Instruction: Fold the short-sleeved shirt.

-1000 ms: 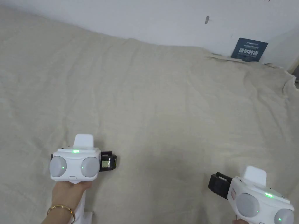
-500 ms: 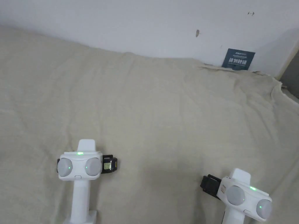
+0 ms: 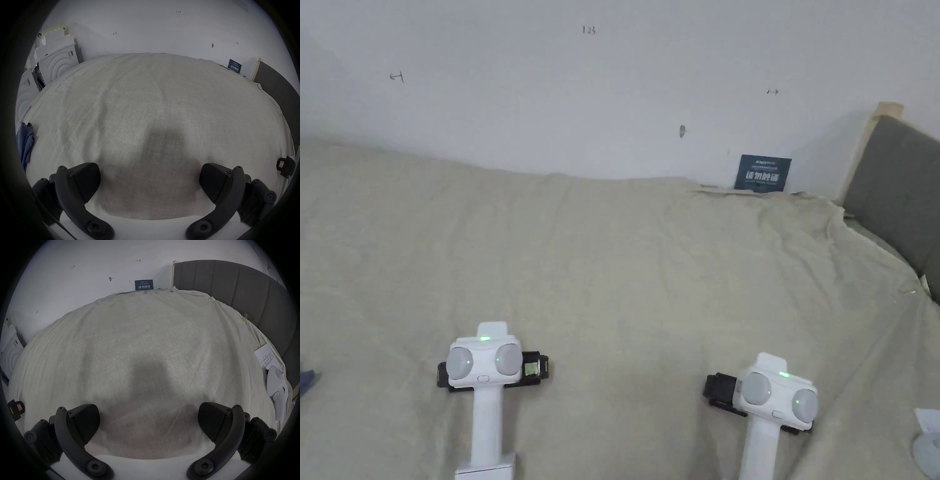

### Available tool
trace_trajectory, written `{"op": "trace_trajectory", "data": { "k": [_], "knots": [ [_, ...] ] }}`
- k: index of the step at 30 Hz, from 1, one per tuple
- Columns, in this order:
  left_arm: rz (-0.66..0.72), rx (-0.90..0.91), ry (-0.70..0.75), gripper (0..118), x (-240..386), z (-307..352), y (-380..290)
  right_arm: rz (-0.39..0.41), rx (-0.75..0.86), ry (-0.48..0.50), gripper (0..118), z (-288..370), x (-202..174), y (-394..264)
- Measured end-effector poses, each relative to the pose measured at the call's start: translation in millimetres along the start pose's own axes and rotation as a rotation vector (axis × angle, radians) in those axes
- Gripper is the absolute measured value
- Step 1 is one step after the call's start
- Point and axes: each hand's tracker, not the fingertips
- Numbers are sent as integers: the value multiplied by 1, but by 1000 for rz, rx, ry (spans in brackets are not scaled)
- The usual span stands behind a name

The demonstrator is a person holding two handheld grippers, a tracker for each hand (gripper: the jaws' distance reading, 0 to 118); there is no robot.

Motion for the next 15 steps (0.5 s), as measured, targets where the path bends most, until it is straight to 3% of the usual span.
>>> {"op": "trace_trajectory", "data": {
  "k": [15],
  "knots": [
    [1,0,0,118,0,1,1,-4,0,-3,118,-2,1,-4]
  ]
}}
